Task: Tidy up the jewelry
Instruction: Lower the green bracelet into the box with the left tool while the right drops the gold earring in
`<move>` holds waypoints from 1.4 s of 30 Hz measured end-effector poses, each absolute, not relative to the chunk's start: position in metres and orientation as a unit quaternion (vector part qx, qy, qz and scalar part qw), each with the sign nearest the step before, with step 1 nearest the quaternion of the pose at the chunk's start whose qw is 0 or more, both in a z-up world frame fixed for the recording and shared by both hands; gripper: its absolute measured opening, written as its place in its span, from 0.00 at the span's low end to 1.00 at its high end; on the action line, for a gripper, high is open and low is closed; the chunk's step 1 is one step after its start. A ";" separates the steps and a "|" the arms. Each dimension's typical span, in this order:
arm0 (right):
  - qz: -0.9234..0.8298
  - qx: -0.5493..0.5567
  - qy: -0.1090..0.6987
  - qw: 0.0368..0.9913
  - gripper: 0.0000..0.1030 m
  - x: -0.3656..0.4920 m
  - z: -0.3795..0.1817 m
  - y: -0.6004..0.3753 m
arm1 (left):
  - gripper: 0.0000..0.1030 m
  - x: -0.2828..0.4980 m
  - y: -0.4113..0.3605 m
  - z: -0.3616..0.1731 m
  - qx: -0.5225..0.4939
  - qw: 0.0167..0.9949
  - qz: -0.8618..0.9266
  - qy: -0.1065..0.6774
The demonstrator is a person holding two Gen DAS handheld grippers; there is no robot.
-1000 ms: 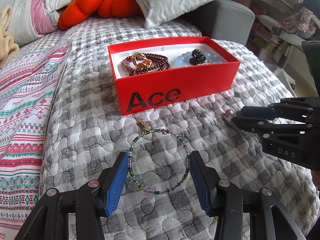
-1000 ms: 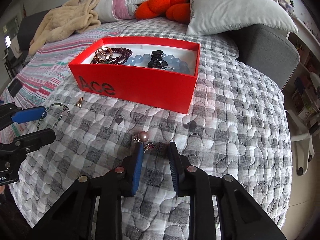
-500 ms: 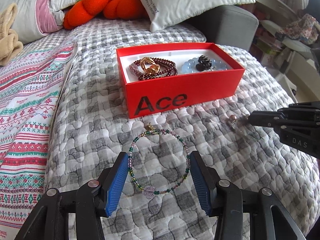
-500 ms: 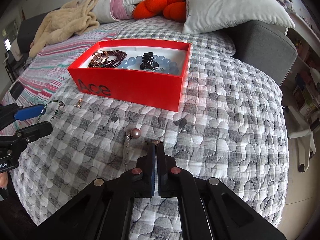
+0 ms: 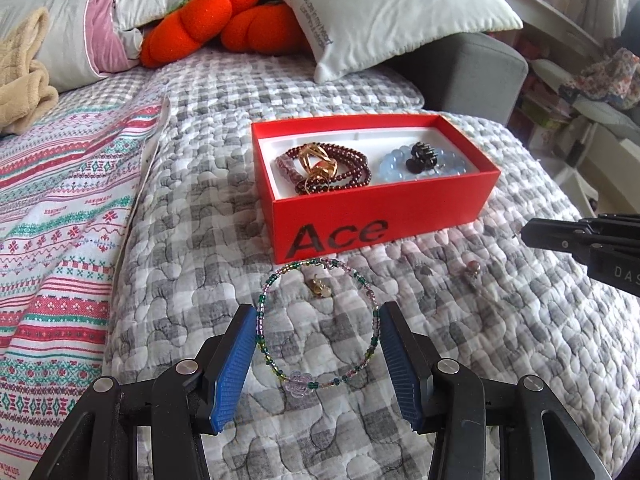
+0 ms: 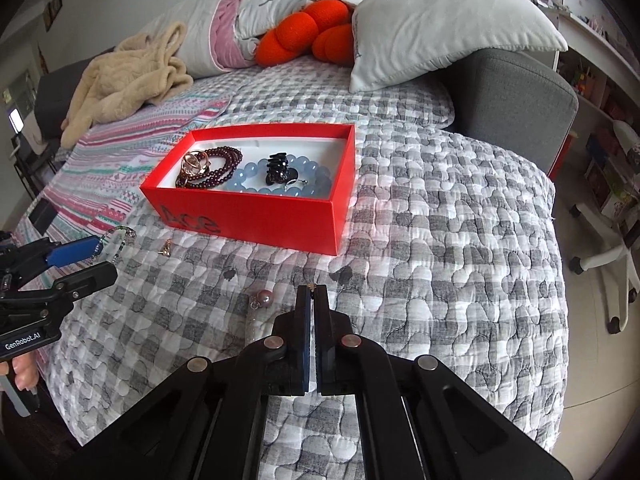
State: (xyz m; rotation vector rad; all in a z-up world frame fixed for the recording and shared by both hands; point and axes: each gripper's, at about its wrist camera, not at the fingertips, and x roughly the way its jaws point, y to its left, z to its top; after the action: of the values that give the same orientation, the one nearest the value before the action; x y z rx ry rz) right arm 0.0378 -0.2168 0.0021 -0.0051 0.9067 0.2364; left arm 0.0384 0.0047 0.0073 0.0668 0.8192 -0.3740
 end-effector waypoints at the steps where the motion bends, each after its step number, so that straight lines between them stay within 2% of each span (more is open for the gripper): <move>1: 0.115 0.000 0.435 0.893 0.01 0.039 0.004 -0.216 | 0.51 0.040 0.005 0.009 0.031 0.901 -0.178 0.394; 13: 0.126 0.058 0.406 0.903 0.01 0.065 0.025 -0.210 | 0.51 0.073 -0.011 0.025 0.017 0.917 -0.166 0.363; 20: 0.133 0.091 0.387 0.908 0.01 0.087 0.028 -0.211 | 0.51 0.108 -0.022 0.018 -0.005 0.922 -0.143 0.361; 27: 0.134 0.093 0.387 0.907 0.01 0.103 0.020 -0.212 | 0.51 0.127 -0.040 0.010 0.019 0.926 -0.131 0.353; 33: 0.135 0.093 0.388 0.907 0.01 0.108 0.017 -0.217 | 0.59 0.127 -0.050 0.010 0.029 0.925 -0.137 0.352; 37: 0.136 0.097 0.386 0.907 0.01 0.110 0.018 -0.218 | 0.72 0.117 -0.049 0.022 0.028 0.930 -0.139 0.338; 42: 0.137 0.092 0.387 0.907 0.01 0.114 0.019 -0.215 | 0.74 0.106 -0.039 0.029 0.030 0.931 -0.131 0.338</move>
State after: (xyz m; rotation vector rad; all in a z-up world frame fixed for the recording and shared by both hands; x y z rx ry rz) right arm 0.1141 -0.2153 0.0189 0.1899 0.7982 0.2829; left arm 0.1062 -0.0390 0.0285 0.0611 0.6922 -0.2680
